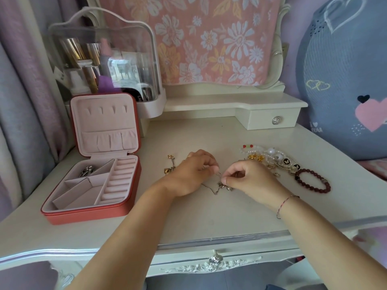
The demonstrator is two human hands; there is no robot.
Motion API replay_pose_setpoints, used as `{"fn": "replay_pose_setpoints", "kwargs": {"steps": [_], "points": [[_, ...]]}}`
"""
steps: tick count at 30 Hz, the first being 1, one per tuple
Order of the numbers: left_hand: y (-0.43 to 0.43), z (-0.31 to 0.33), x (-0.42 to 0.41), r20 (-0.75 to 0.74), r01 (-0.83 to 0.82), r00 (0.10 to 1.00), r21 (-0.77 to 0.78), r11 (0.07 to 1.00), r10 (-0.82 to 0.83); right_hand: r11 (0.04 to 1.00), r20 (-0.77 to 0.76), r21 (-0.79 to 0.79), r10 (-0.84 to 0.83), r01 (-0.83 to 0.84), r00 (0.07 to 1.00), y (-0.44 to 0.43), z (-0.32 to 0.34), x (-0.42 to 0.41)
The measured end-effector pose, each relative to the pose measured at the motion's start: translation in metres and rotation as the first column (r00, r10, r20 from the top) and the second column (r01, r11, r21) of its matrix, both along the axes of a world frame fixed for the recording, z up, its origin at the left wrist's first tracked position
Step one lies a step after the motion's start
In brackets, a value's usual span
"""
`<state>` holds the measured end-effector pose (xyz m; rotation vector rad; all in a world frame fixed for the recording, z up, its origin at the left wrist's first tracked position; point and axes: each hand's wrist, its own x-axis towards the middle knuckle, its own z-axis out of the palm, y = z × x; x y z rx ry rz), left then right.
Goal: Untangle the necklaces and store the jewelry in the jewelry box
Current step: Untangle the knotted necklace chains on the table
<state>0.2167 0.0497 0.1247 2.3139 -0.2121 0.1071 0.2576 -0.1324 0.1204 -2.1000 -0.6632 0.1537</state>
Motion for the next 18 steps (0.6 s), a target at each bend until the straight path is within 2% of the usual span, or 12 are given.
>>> {"fn": "replay_pose_setpoints", "kwargs": {"steps": [5,10,18], "points": [[-0.001,0.004,-0.002,0.02,-0.041,0.999,-0.218,0.975,0.046,0.995,-0.05,0.1,-0.012,0.017,0.999,-0.003,0.001,0.006],[0.0,0.006,-0.002,0.017,-0.019,0.999,-0.386,0.922,0.027,0.984,-0.097,0.164,0.09,-0.073,0.991,0.002,0.003,0.0],[-0.001,0.012,-0.004,0.005,-0.034,0.999,-0.499,0.866,0.042,0.974,-0.09,0.199,0.124,-0.105,0.988,0.009,0.006,-0.006]]}}
